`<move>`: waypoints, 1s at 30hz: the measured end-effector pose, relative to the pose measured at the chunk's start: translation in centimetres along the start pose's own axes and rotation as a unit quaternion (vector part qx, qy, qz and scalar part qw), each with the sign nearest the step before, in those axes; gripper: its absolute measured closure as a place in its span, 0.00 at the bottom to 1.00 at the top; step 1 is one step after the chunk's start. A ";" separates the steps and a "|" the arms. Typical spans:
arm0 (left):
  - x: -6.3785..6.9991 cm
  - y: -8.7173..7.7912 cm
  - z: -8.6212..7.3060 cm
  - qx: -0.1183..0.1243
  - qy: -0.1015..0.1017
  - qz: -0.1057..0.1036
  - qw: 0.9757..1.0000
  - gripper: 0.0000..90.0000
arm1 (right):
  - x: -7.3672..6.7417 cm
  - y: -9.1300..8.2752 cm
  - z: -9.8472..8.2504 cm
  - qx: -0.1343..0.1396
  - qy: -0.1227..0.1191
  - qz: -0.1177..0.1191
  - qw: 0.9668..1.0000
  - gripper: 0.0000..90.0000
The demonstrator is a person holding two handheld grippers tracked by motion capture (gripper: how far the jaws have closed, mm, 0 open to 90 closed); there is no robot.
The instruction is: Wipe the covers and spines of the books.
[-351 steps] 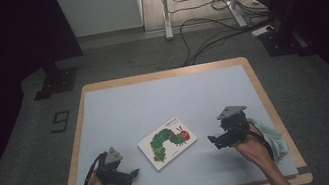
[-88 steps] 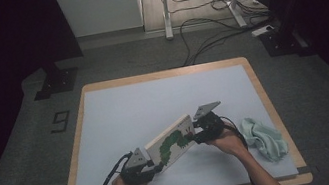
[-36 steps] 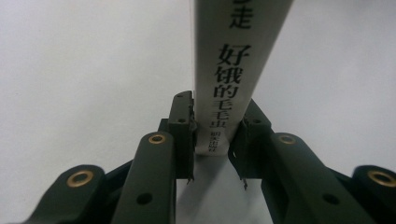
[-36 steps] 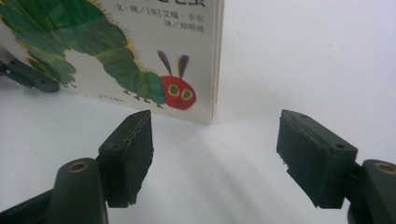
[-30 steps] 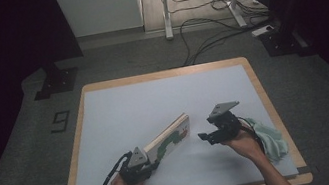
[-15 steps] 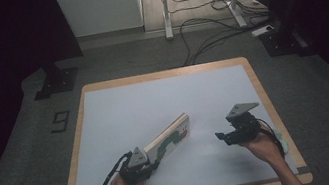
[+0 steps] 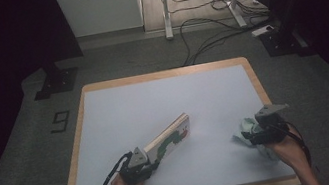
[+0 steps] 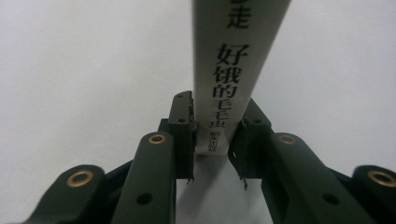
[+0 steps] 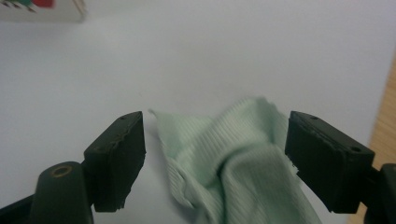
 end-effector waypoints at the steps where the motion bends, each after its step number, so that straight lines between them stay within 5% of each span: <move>1: 0.0 0.0 0.0 0.001 -0.001 0.000 1.000 0.80 | 0.2 -0.1 -0.3 -0.004 0.002 -0.004 1.000 0.21; 8: 0.0 0.0 0.0 0.001 0.000 0.000 1.000 0.80 | 1.0 0.5 -2.4 -0.039 0.012 -0.044 0.998 0.14; 16: 0.0 0.0 0.0 0.001 0.000 0.001 1.000 0.80 | 1.2 2.2 -3.9 -0.056 0.028 -0.030 0.998 0.15; 21: 0.1 0.0 0.0 0.001 0.002 0.003 1.000 0.79 | 1.3 2.7 -4.6 -0.065 0.047 -0.038 0.996 0.30; 26: 0.1 0.0 0.0 0.001 0.002 0.004 1.000 0.79 | 1.0 2.5 -4.9 -0.049 0.058 -0.012 0.997 0.50; 30: 0.1 0.0 0.0 0.001 0.003 0.004 1.000 0.79 | 0.9 2.5 -5.1 -0.053 0.057 0.000 0.997 0.54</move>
Point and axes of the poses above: each handheld gripper's, and its own axes: y roughly forward along the jaws, z roughly out of its top, x roughly to its right, the point moved 3 cm from there along y, roughly forward along the jaws, and after that the axes turned 6 degrees about -y, right-handed, at the moved point
